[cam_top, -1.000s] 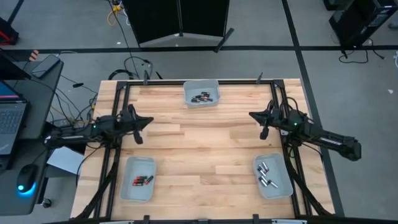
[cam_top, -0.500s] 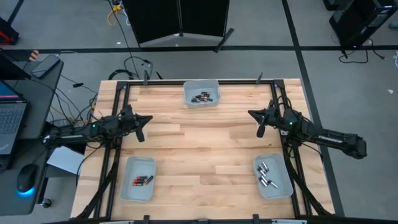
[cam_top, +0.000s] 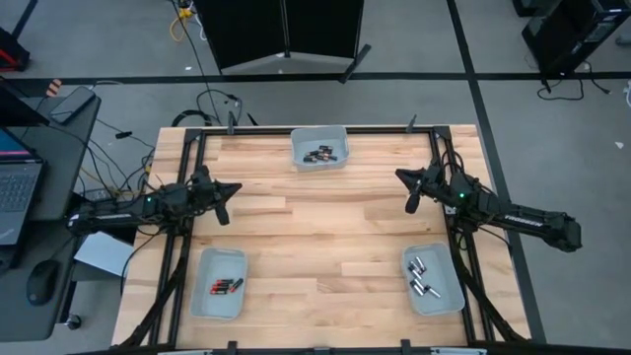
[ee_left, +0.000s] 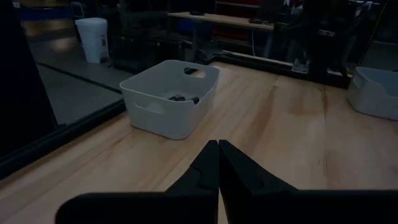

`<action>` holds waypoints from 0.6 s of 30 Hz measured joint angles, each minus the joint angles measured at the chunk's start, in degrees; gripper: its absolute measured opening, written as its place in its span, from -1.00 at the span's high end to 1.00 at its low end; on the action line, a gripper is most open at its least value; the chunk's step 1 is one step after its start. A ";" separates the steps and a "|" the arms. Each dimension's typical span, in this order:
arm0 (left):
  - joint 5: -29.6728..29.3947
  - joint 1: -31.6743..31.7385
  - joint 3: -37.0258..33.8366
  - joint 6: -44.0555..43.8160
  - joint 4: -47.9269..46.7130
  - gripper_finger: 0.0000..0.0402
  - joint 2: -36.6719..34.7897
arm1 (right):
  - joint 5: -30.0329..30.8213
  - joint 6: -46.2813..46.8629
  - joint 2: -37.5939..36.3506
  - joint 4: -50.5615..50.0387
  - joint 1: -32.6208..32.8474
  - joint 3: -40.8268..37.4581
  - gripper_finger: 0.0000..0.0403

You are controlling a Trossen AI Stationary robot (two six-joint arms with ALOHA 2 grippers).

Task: Sort batteries
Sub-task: Return to Home Position

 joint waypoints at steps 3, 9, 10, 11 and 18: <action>0.00 0.00 -0.01 -0.05 0.04 0.95 0.00 | 0.00 -0.03 0.00 0.00 0.00 0.00 0.71; 0.09 0.00 -0.02 0.00 0.26 0.95 0.00 | 0.00 -0.03 0.00 0.00 0.00 0.00 0.71; 0.09 0.00 -0.04 0.01 0.28 0.95 0.00 | -0.01 -0.03 0.00 0.00 0.00 0.00 0.71; 0.10 0.00 -0.04 0.00 0.29 0.95 0.00 | 0.00 -0.03 0.00 0.00 0.00 0.00 0.72; 0.11 0.00 -0.07 0.02 0.42 0.95 0.00 | -0.02 -0.03 0.00 0.00 0.00 0.00 0.72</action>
